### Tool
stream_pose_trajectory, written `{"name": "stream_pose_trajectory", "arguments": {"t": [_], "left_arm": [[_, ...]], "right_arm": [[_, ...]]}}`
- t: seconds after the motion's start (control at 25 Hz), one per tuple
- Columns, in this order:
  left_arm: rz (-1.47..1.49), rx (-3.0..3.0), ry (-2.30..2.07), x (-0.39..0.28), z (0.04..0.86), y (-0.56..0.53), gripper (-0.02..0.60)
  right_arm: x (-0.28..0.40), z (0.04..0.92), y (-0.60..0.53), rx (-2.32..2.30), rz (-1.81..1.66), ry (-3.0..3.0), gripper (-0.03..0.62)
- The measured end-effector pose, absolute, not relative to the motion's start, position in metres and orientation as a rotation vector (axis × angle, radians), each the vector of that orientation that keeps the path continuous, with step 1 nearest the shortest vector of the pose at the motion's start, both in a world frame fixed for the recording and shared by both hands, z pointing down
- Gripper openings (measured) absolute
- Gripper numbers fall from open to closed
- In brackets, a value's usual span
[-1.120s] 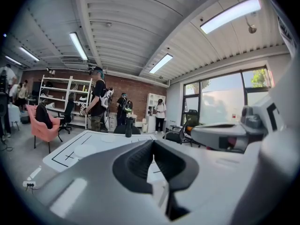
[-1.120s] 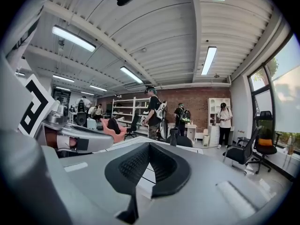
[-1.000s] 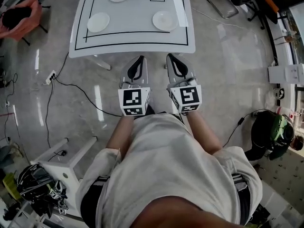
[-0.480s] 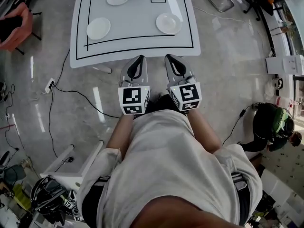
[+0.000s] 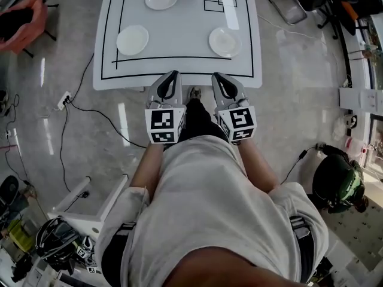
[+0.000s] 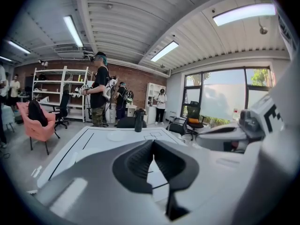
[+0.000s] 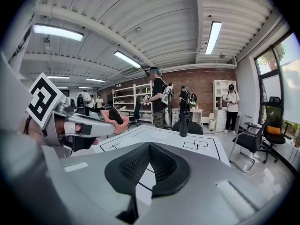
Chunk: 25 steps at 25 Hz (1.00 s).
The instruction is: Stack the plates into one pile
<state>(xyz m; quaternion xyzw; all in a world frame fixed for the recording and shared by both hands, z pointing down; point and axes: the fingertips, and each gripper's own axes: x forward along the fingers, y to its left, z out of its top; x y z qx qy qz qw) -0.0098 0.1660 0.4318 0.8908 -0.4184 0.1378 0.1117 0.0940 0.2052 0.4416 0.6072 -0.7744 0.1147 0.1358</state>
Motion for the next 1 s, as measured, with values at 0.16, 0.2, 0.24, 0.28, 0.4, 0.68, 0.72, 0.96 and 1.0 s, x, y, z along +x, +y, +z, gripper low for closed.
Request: {"name": "stream_pose_trajectory", "arguments": {"t": [0.16, 0.2, 0.24, 0.28, 0.4, 0.68, 0.72, 0.96, 1.0], "left_arm": [[0.435, 2.581, -1.266, -0.009, 0.434, 0.126, 0.003], [0.444, 2.572, -1.267, -0.006, 0.436, 0.117, 0.003], [0.452, 2.566, -1.261, -0.001, 0.438, 0.108, 0.003], [0.461, 2.56, -1.251, 0.005, 0.441, 0.1, 0.003], [0.506, 2.542, -1.199, 0.023, 0.45, 0.078, 0.003], [0.686, 2.553, -1.091, 0.072, 0.476, 0.041, 0.003], [0.716, 2.555, -1.075, 0.077, 0.479, 0.036, 0.003], [0.786, 2.441, -0.985, 0.122, 0.536, -0.005, 0.003], [0.795, 2.435, -0.971, 0.127, 0.541, -0.009, 0.003]], "right_arm": [[0.094, 0.443, 0.161, 1.687, 0.327, -2.286, 0.0], [0.096, 0.442, 0.15, 1.673, 0.326, -2.299, 0.001], [0.098, 0.443, 0.138, 1.658, 0.327, -2.31, 0.001], [0.101, 0.444, 0.127, 1.644, 0.332, -2.32, 0.001], [0.109, 0.455, 0.097, 1.608, 0.373, -2.339, 0.002], [0.14, 0.492, 0.049, 1.538, 0.446, -2.363, 0.002], [0.144, 0.498, 0.044, 1.538, 0.47, -2.364, 0.002], [0.19, 0.541, 0.037, 1.484, 0.586, -2.275, 0.002], [0.193, 0.545, 0.039, 1.473, 0.603, -2.263, 0.002]]}}
